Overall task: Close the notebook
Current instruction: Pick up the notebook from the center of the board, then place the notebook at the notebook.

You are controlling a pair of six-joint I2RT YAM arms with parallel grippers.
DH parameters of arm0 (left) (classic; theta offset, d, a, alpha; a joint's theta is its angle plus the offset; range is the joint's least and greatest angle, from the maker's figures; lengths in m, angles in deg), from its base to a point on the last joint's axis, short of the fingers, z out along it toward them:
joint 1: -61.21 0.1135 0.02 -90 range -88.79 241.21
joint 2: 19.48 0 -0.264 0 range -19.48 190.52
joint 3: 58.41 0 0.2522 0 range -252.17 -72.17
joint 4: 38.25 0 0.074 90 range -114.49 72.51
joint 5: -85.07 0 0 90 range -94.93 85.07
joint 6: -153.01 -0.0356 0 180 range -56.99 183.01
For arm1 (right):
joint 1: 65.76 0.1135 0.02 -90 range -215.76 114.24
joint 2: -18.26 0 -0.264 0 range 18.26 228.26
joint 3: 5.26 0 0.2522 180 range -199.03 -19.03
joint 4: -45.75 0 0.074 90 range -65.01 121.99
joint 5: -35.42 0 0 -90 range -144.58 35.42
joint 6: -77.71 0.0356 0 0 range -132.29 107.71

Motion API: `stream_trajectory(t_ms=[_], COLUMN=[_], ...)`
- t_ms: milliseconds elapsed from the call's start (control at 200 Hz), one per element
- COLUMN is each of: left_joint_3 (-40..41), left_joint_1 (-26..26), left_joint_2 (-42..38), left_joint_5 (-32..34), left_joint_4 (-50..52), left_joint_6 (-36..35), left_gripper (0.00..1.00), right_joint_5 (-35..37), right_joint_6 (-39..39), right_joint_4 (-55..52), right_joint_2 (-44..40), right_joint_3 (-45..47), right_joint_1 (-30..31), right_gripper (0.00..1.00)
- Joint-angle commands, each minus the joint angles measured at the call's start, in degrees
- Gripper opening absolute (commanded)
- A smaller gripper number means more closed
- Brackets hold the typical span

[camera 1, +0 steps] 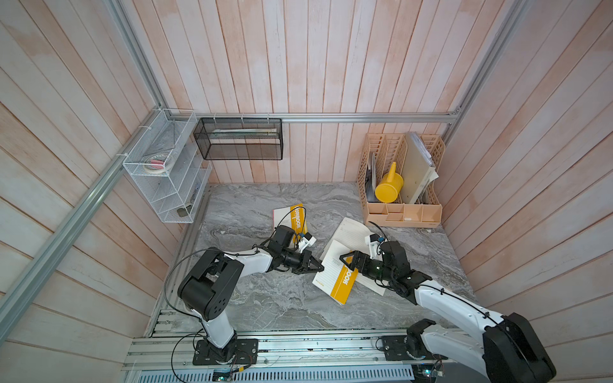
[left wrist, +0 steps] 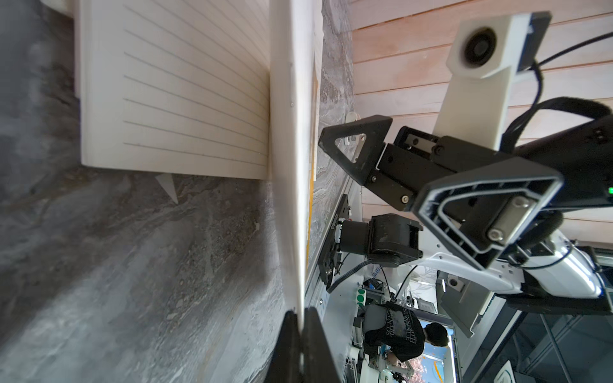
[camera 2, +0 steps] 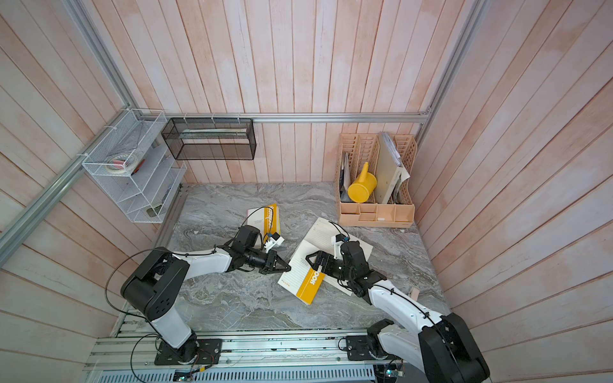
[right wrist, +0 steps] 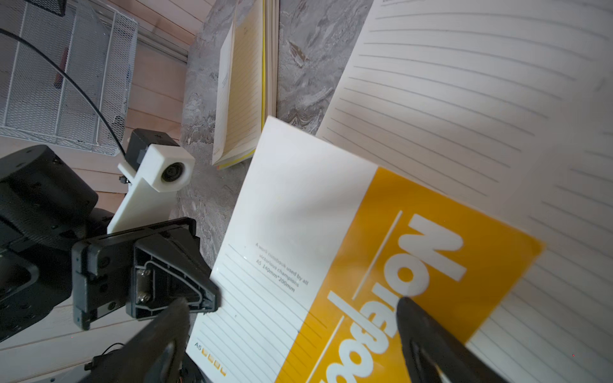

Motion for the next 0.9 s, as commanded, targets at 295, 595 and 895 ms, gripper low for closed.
stream_trajectory(t_ms=[295,595,895], left_joint_3=[-6.3,-9.7,-14.4], left_joint_1=[7.7,13.5,20.2], left_joint_2=[-5.9,-5.9,-5.3], left_joint_5=[0.5,1.5,1.4], left_joint_4=[6.0,6.1,6.1], left_joint_6=[-1.9,-1.8,-1.3], left_gripper=[0.00,0.00,0.00], right_joint_5=[1.9,1.7,-0.3], right_joint_6=[-2.6,-2.1,-1.7], right_joint_4=[-5.0,-3.9,-1.6], right_joint_2=[-2.8,-2.3,0.7], right_joint_3=[-3.7,-2.7,-2.5], right_joint_1=[0.3,0.3,0.3], right_gripper=[0.98,0.98,0.98])
